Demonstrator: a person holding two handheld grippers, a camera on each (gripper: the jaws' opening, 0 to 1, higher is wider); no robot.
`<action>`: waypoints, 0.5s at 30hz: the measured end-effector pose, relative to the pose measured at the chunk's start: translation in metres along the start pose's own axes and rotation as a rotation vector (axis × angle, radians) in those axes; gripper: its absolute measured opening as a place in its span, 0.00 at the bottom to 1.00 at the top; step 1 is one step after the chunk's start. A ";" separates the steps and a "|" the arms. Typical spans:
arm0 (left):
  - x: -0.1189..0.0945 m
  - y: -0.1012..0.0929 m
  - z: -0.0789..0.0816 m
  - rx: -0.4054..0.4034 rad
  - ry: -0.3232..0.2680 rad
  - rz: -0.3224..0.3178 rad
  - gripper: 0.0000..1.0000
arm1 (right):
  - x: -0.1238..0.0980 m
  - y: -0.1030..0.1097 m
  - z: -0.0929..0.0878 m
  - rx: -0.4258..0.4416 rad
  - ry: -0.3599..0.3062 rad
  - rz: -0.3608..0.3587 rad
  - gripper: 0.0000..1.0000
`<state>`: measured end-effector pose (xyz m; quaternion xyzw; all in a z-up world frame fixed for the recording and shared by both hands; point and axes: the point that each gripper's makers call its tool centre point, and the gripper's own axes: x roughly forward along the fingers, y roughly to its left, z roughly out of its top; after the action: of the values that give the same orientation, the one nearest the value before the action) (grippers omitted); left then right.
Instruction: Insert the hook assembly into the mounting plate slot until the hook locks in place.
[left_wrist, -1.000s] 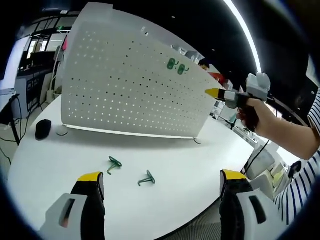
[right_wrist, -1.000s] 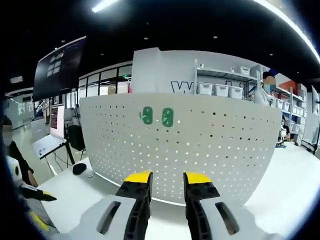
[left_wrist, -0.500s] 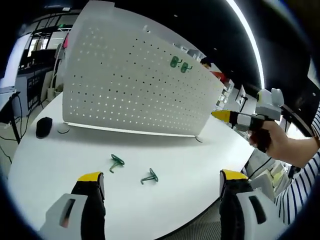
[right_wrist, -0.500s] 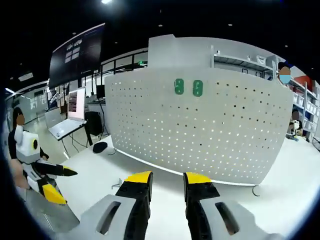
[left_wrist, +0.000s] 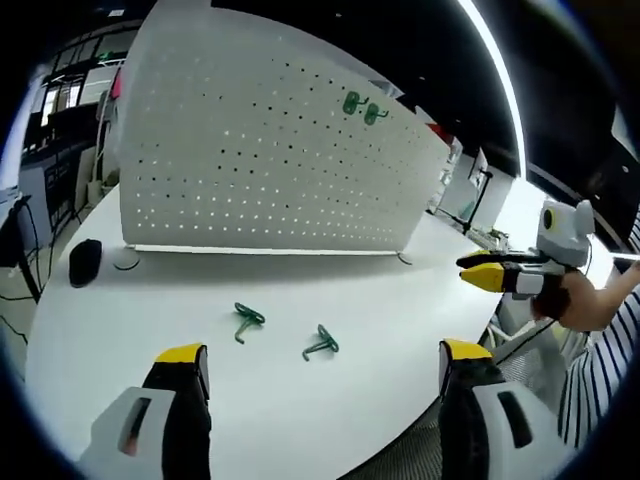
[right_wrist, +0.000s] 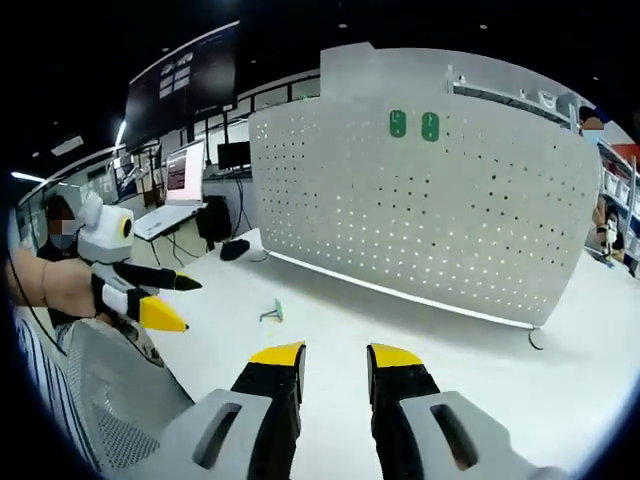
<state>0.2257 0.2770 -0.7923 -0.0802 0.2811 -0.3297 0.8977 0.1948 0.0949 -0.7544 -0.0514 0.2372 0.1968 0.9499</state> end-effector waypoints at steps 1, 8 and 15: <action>0.001 0.002 -0.001 0.009 0.008 0.000 0.97 | -0.001 0.002 -0.006 -0.003 0.009 0.003 0.23; 0.013 0.018 0.001 0.108 0.046 -0.014 0.94 | -0.003 0.001 -0.039 -0.039 0.097 -0.046 0.22; 0.030 0.017 -0.002 0.180 0.109 -0.083 0.88 | 0.003 0.008 -0.053 -0.020 0.118 -0.021 0.20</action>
<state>0.2524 0.2706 -0.8132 0.0072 0.2952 -0.3945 0.8701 0.1715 0.0929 -0.8030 -0.0751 0.2901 0.1858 0.9358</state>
